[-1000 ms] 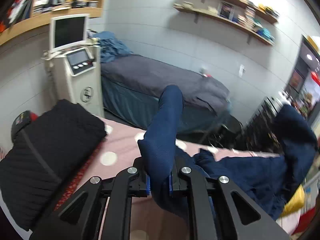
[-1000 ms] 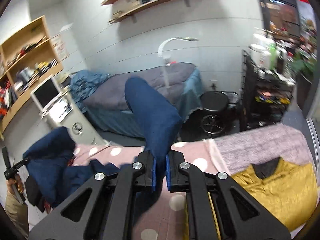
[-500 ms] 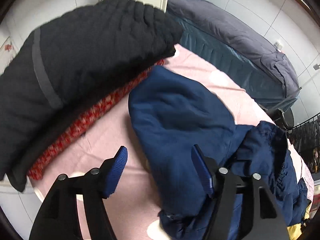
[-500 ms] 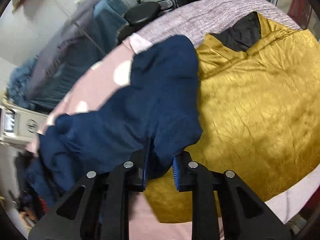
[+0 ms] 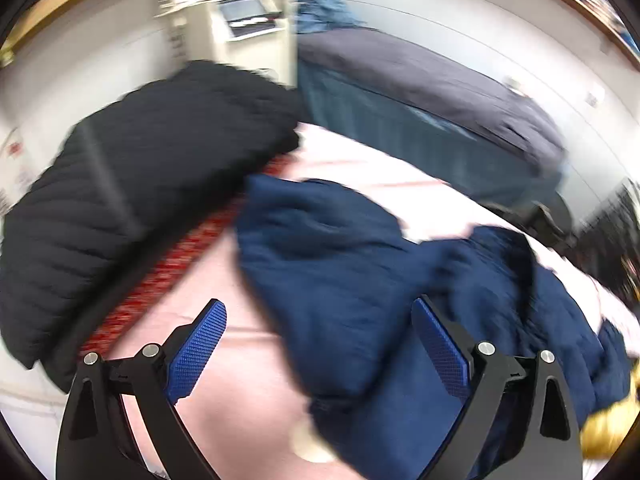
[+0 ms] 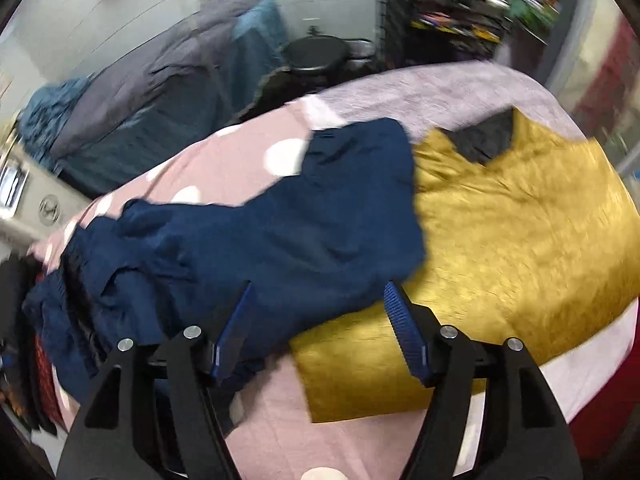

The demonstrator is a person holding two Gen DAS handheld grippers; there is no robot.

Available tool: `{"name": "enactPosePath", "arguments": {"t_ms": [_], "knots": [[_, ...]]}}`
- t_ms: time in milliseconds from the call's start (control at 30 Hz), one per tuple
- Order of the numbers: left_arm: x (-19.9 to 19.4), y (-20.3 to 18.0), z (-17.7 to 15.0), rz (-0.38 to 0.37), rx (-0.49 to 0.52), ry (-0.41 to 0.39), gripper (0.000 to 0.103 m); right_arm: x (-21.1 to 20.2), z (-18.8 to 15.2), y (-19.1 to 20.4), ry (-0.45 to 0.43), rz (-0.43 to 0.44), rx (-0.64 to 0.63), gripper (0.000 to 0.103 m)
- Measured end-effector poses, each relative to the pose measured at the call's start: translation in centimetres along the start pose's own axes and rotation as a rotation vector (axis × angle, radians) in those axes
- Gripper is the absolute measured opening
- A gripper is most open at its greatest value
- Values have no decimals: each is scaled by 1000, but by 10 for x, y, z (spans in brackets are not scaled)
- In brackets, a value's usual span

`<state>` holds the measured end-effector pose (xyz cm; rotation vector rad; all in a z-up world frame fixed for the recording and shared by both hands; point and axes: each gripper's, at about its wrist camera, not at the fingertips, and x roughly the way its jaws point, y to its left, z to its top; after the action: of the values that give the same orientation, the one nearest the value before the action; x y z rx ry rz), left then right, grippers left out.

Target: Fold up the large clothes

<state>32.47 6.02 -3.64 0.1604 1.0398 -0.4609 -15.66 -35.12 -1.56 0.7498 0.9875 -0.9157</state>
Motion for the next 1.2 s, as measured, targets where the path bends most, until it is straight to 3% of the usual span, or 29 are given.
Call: {"name": "enactPosePath", "arguments": {"t_ms": [167,300,433,533,633,733,800,833,900,1067,1200], "knots": [[8,-41,-27,-72,121,63,93,4,-15,69,38,70,-209,67],[21,-61,-49,-95,143,118,93,11,-39,116,76,99,-389,67],[37,-98,-47,-82,186,149,93,28,-65,161,115,91,-555,67],[54,-139,-36,-94,225,173,93,43,-77,188,157,79,-605,67],[80,-183,-25,-55,274,207,93,51,-87,205,164,94,-619,67],[118,-217,-27,49,350,279,91,52,-95,210,188,119,-593,67],[144,-226,-34,96,370,346,57,48,-100,209,196,122,-597,67],[151,-226,-37,116,371,364,49,46,-102,206,196,113,-600,67],[155,-216,-41,121,337,384,17,44,-104,200,205,100,-595,67],[99,-165,-43,48,233,303,11,39,-93,191,193,96,-561,67],[38,-97,-61,-8,101,289,10,45,-73,218,177,151,-526,67]]}}
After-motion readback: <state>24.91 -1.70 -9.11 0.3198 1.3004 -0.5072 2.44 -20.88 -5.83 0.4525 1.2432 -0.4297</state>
